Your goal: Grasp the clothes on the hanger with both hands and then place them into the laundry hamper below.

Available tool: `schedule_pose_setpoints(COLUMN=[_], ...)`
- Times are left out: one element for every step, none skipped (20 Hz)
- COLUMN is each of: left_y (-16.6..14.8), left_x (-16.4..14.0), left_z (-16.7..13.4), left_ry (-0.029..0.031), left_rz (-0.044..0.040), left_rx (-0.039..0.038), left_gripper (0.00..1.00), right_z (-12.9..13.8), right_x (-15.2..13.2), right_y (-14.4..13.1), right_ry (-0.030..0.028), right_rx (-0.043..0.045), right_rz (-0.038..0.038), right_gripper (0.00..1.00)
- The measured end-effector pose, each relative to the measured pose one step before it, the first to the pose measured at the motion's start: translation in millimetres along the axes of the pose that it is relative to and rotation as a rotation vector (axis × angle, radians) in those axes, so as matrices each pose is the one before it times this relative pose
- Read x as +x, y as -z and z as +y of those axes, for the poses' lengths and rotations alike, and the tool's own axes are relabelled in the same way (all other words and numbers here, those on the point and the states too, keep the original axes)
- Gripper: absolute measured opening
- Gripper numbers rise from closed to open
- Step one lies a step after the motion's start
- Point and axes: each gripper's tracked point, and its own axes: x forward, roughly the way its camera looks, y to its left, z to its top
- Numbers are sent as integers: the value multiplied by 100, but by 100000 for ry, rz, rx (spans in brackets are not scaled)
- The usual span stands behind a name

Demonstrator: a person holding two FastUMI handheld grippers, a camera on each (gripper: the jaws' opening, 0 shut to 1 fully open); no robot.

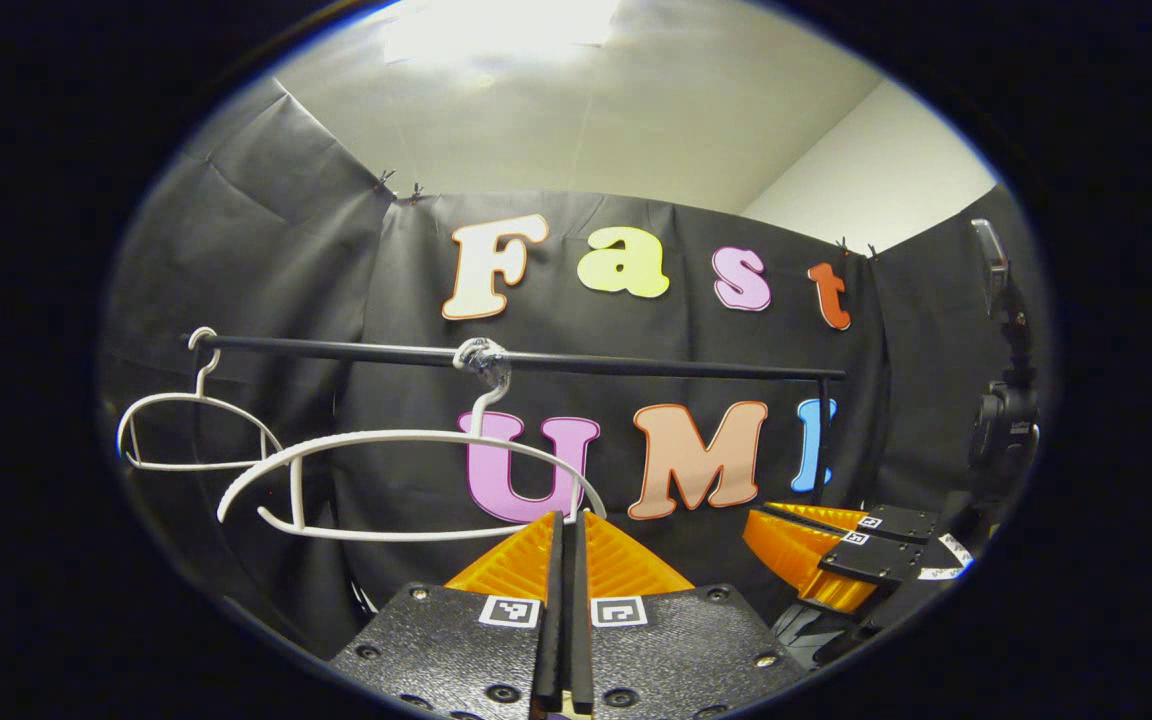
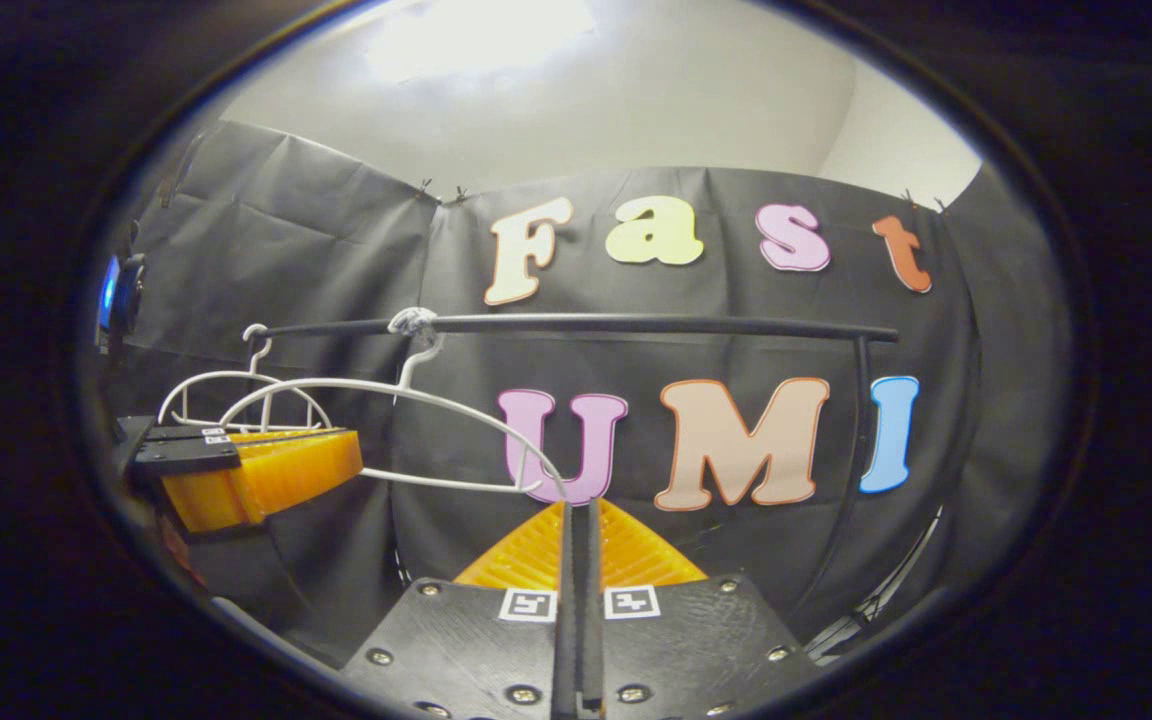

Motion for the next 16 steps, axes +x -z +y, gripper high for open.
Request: schedule_pose_setpoints(left_y=[-429, -255, -151, -167, -55, -35, 67, 35, 97, 83, 135, -1, 121, 51, 230, 48], left_x=[-153, -24, -58, -12, 8, 40, 18, 38, 100, 142, 5, 4, 33, 42, 180, 22], left_z=[-350, -291, -219, -394, -339, -660, -590, -333, -274, -361, -340, -154, -189, -121, -170, -150], left_ry=[112, 461, 516, 510, 81, 1469, 1072, 677, 159, 1106, 517, 207, 345, 168, 293, 419], left_rz=[-1191, -781, -401, -529, -372, -251, 210, 162, 166, 243, 324, 1, 176, 105, 246, 220], left_rx=[207, 419, 326, 324, 134, -321, -451, -335, -235, -392, -150, -14, 16, -31, -24, -199], left_gripper=[5, 0, 0, 0, 0, 0, 10, 5, 5, 5, 10, 12, 20, 23, 30, 38], right_z=[-391, -259, -219, -242, -323, -484, -247, -256, -253, -299, -359, -319, -177, -53, -162, 7], right_x=[-299, -174, -187, -105, -136, -156, -192, -174, -106, -86, -9, -128, -28, 27, -200, 38], right_y=[-421, -343, -306, -287, -275, -234, -144, -137, -188, -177, -59, -115, -52, -8, -202, -115], right_ry=[638, 384, 455, 507, 895, 1078, 527, 469, 563, 360, 825, 556, -330, 339, -181, -286], right_rx=[287, 312, 370, 86, -253, -381, -130, 4, -105, -191, -326, -222, 78, 30, 4, -1], right_rz=[-901, -646, -623, -684, -839, -538, -241, -271, -196, -472, -247, -193, -73, -102, -381, -258], right_gripper=[3, 3, 3, 3, 3, 3, 3, 3, 3, 3, 3, 3, 3, 3, 5, 3])
